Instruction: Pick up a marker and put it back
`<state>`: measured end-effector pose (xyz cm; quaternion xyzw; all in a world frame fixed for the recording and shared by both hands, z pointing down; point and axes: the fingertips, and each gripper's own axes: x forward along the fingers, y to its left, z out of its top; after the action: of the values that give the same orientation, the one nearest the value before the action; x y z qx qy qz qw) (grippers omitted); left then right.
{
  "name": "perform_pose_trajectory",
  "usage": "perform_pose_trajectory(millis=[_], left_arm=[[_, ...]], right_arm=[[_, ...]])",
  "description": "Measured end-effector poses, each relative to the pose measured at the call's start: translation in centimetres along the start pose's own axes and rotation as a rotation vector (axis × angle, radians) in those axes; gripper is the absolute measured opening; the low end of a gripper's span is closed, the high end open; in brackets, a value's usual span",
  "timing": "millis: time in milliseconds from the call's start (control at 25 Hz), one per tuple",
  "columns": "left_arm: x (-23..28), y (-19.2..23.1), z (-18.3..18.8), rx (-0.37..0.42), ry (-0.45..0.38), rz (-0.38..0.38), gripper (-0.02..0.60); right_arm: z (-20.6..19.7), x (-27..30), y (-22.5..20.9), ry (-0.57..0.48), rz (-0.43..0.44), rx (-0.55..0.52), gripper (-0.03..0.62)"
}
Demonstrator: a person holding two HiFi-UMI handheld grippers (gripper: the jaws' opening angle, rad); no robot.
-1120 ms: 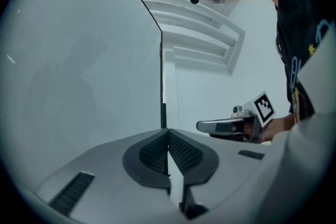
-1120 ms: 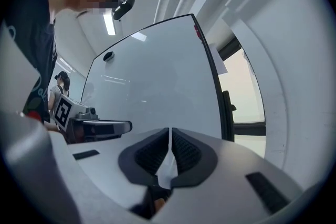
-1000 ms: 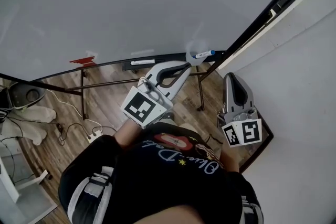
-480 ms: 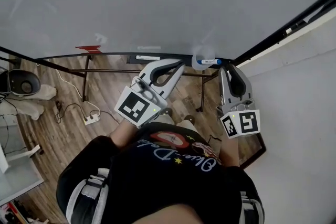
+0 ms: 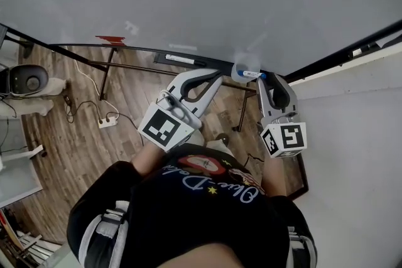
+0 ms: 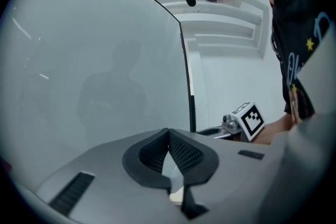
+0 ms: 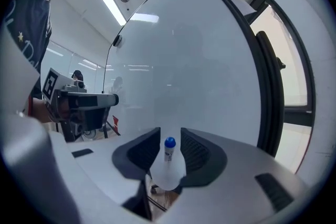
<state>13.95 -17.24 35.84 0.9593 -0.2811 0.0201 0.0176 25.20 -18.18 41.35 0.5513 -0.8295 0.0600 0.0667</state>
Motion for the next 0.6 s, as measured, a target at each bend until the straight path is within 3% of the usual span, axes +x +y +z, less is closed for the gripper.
perform_pose_trajectory(millis=[600], left_arm=[[0.2, 0.5, -0.1, 0.002, 0.012, 0.081, 0.003]], right_arm=[[-2.4, 1.6, 0.0, 0.068, 0.072, -0.023, 0.107]])
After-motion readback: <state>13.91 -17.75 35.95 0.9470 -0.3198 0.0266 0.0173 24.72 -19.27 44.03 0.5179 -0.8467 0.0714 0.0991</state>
